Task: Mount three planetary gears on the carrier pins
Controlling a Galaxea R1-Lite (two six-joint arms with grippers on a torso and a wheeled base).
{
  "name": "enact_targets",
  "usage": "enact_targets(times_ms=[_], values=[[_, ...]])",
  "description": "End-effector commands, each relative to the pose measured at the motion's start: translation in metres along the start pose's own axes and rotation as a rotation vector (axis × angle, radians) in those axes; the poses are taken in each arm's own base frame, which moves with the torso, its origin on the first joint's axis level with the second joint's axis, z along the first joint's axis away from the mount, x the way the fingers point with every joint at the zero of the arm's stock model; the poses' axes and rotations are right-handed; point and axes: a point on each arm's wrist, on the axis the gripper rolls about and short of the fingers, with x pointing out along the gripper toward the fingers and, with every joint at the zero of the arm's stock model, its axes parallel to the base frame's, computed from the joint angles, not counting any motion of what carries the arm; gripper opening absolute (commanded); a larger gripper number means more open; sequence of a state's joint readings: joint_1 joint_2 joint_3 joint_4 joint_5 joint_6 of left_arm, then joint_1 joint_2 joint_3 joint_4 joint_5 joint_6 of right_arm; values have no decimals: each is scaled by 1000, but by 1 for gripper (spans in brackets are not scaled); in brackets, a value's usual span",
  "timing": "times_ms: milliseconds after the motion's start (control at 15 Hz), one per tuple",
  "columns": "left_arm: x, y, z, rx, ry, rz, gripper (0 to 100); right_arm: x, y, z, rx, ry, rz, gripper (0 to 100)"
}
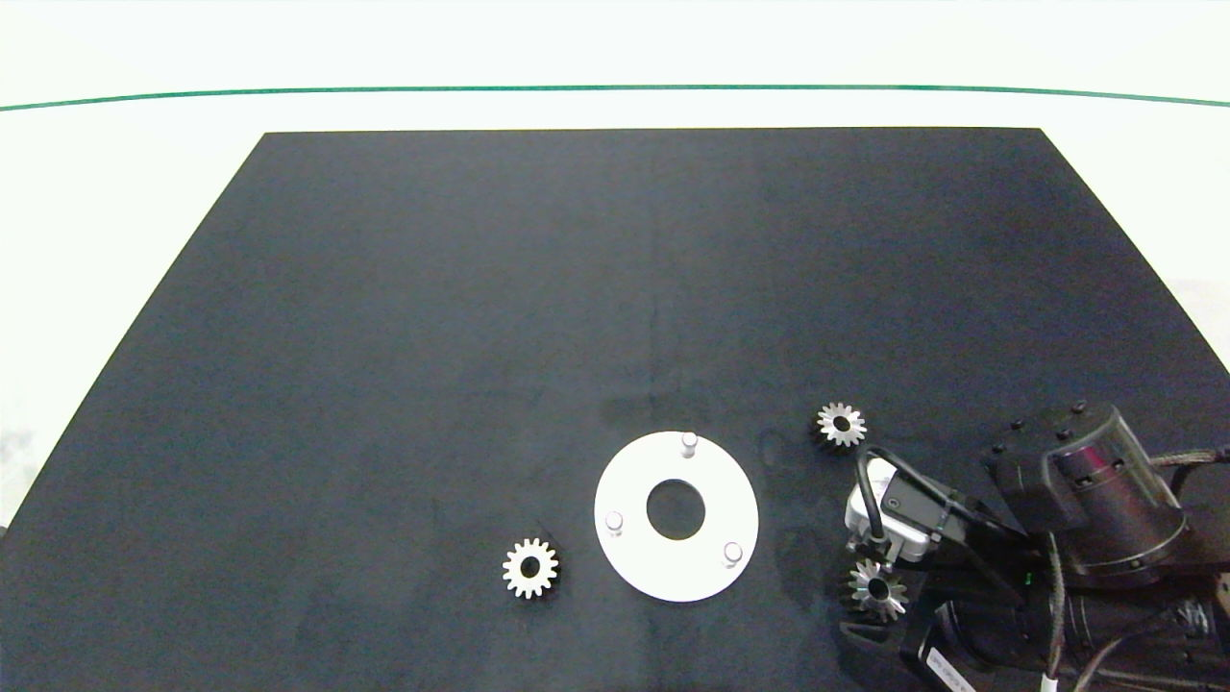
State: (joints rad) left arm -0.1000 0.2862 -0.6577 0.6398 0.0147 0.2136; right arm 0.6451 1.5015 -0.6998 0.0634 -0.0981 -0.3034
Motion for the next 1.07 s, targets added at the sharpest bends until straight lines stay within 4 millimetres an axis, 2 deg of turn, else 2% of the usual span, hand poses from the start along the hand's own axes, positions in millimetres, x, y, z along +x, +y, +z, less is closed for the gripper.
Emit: enact_targets(times_ms=[67,1067], values=[[1,0,1,2,6,-2,100,3,2,0,-8,13,-3,55],[-3,1,5,2,-14,-2,100,3,2,-1,-11,18,-15,25]])
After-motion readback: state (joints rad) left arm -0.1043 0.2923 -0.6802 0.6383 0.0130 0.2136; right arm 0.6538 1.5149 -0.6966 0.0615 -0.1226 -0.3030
